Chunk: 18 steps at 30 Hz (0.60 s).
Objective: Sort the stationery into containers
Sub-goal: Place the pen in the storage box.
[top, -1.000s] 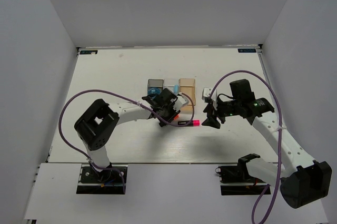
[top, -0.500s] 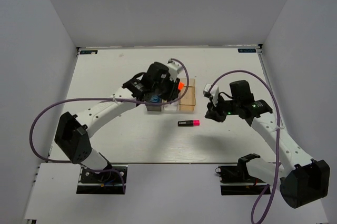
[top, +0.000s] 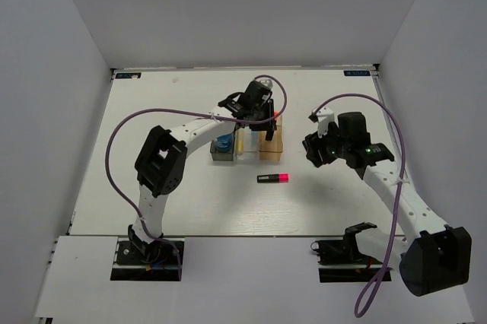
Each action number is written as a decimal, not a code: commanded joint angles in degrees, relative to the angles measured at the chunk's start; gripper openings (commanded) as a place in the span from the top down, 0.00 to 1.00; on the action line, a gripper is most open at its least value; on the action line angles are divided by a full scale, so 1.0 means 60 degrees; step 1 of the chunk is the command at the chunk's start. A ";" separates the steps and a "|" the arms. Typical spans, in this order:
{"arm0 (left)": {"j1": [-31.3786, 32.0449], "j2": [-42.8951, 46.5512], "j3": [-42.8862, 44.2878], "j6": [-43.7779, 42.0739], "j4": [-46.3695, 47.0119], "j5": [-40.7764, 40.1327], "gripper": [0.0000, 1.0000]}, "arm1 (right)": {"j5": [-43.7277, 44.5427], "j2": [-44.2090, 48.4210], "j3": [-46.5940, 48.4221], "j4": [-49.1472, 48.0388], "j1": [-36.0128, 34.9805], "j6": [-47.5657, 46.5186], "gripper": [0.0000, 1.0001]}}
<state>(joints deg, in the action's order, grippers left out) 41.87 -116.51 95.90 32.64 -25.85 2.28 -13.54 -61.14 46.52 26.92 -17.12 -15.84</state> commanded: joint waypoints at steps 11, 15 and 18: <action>0.0068 -0.0357 0.0335 0.0551 -0.0072 -0.0688 0.61 | 0.0383 -0.0093 0.0069 -0.0604 0.0641 0.0808 0.26; 0.0054 -0.0460 0.0438 0.0492 -0.0204 -0.0703 0.48 | -0.0041 -0.0136 0.0098 -0.0429 0.0759 0.0604 0.17; 0.0068 -0.0387 0.0525 0.0346 -0.0234 -0.0630 0.37 | -0.0919 -0.0049 0.0054 -0.0282 0.0847 -0.0258 0.10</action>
<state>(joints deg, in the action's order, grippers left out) 42.13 -120.73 96.47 35.24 -26.96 -1.08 -13.65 -61.95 46.50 25.52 -12.69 -13.37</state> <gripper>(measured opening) 0.598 0.900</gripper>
